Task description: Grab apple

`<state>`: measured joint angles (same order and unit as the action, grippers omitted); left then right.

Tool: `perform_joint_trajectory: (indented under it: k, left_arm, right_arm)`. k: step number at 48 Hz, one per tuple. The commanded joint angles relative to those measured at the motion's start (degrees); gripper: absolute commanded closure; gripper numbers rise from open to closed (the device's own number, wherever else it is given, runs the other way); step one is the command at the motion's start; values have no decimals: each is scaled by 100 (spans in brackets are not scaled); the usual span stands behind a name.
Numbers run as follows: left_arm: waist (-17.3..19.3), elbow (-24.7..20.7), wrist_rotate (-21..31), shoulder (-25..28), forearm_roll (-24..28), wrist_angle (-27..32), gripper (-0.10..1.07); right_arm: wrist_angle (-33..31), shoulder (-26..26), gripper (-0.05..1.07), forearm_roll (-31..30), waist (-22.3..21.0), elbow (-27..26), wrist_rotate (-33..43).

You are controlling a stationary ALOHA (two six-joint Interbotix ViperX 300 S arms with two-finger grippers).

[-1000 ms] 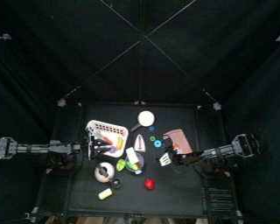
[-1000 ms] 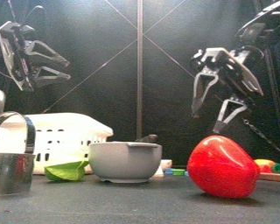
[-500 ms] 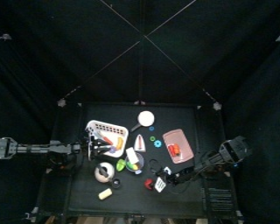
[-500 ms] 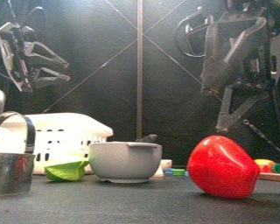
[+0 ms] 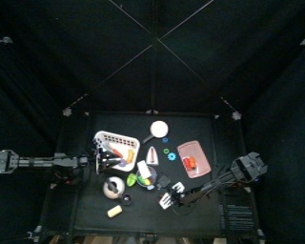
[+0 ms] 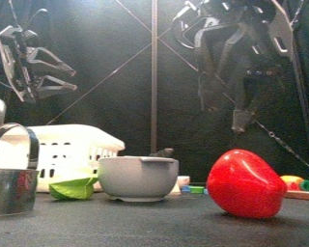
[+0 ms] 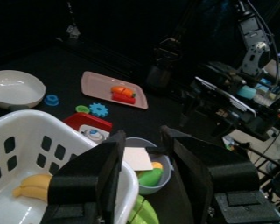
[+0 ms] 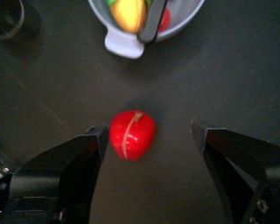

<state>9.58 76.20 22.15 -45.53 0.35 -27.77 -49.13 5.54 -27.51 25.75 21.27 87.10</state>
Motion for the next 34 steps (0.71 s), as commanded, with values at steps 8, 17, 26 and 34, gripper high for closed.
perform_joint_trajectory:
  k: [8, 17, 26, 34]
  left_arm:
    - [18, -53, 0, 9, 0, -18, 19]
    - [18, -53, 0, 9, 0, -26, 19]
    - [18, -53, 9, 9, 0, -18, 19]
    - [18, -53, 9, 9, -9, -18, 19]
  right_arm:
    - [-246, 325, 0, 791, 9, -527, -1011]
    - [-237, 615, 0, 905, -44, -694, -1274]
    - [-193, 879, 0, 879, -114, -738, -1415]
    - [-185, 993, 0, 905, -202, -712, -1459]
